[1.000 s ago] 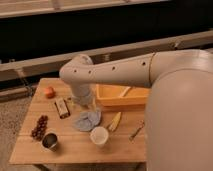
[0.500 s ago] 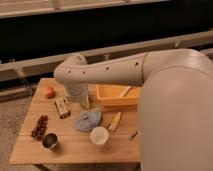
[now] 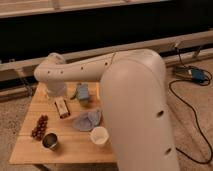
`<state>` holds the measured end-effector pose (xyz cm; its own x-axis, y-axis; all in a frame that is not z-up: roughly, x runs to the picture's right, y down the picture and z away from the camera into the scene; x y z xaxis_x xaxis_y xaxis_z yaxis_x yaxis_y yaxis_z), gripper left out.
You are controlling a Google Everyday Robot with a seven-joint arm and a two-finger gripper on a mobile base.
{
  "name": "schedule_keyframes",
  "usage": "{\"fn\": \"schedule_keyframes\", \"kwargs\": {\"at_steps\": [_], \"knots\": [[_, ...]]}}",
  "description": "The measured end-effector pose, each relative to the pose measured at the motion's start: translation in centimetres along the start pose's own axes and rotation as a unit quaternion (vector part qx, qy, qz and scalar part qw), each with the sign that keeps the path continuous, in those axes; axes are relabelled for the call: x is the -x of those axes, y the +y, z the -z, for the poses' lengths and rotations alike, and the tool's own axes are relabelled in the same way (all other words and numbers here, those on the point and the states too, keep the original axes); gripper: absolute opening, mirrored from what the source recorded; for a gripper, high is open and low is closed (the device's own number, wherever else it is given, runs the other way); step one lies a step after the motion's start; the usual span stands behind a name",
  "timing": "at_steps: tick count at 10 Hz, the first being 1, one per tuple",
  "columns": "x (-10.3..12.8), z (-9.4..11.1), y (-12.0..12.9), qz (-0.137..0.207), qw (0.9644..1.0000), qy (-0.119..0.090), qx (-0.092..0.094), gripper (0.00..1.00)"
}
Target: Place apple in tray
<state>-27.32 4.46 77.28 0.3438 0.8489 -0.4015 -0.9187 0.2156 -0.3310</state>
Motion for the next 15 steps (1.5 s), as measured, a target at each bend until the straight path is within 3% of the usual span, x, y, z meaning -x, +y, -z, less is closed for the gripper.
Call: {"fn": "schedule_keyframes", "kwargs": {"at_steps": [3,6,8,11,15], "knots": [[3.8,-5.3,2.3,0.050,0.9981,-0.030,0.022,0.65],[7.8,-11.2,2.5,0.075,0.9959,-0.040,0.031,0.65],[11.1,-13.8,1.3,0.075,0.9952,-0.052,0.036,0.65],[14.1,-14.3,1.4,0.070,0.9931,-0.078,0.052,0.65],[14.8,-13.5,2.3,0.070,0.9906,-0.089,0.077,0.65]]}}
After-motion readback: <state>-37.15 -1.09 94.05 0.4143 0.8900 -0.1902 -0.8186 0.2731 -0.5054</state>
